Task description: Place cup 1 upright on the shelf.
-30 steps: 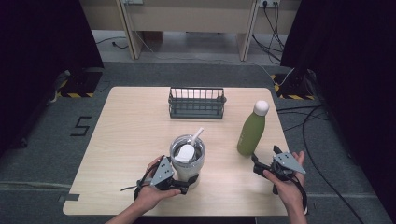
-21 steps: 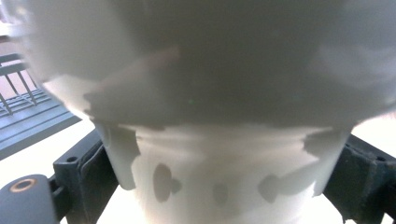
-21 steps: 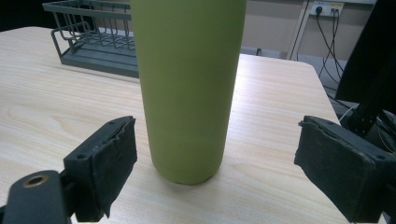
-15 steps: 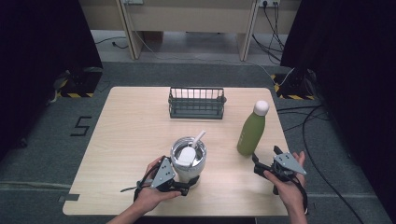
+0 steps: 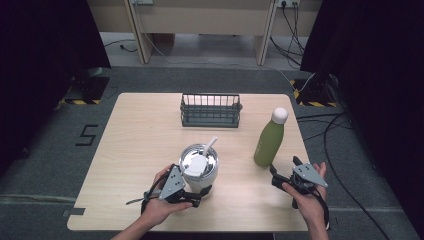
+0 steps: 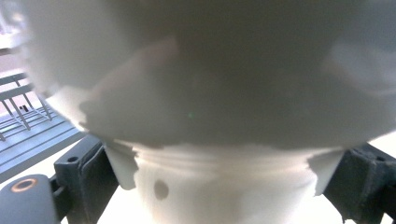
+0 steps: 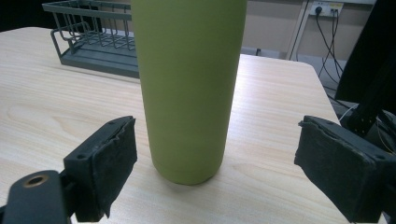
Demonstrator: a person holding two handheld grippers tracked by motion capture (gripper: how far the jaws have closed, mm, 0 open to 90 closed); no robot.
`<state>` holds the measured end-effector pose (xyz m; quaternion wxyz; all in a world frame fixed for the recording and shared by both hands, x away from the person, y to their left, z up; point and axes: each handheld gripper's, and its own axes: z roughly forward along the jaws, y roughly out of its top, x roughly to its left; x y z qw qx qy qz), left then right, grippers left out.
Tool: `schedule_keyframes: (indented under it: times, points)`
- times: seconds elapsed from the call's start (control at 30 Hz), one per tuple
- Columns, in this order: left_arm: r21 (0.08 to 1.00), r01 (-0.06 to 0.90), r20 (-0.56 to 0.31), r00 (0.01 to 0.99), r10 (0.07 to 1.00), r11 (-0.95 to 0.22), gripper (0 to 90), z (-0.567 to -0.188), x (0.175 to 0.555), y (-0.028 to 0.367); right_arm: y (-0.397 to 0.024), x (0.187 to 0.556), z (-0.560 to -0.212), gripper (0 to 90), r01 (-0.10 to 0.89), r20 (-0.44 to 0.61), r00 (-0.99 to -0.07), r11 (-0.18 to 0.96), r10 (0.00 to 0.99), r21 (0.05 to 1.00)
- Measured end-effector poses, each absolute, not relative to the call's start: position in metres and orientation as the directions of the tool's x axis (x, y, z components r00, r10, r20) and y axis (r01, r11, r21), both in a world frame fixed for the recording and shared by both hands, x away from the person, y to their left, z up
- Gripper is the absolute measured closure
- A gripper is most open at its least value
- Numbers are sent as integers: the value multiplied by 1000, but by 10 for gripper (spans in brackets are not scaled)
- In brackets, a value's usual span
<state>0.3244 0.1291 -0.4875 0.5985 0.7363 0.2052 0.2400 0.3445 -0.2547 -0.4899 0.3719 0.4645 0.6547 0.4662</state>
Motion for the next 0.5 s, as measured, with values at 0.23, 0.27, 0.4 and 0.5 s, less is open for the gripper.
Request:
schedule_keyframes:
  times: [0.23, 0.27, 0.4, 0.5]
  points:
    - [978, 12, 116, 798, 592, -209, 95, -483, 326, 129, -255, 344, -490, 125, 262, -52, -290, 132, 956, 956]
    - [977, 13, 118, 797, 592, -212, 96, -483, 326, 129, -255, 344, -490, 125, 262, -52, -290, 132, 955, 956]
    - [976, 20, 116, 794, 597, -218, 96, -482, 328, 130, -255, 344, -490, 126, 262, -52, -291, 131, 955, 956]
    - [976, 26, 113, 791, 601, -217, 96, -481, 330, 130, -254, 344, -490, 126, 263, -52, -291, 132, 955, 956]
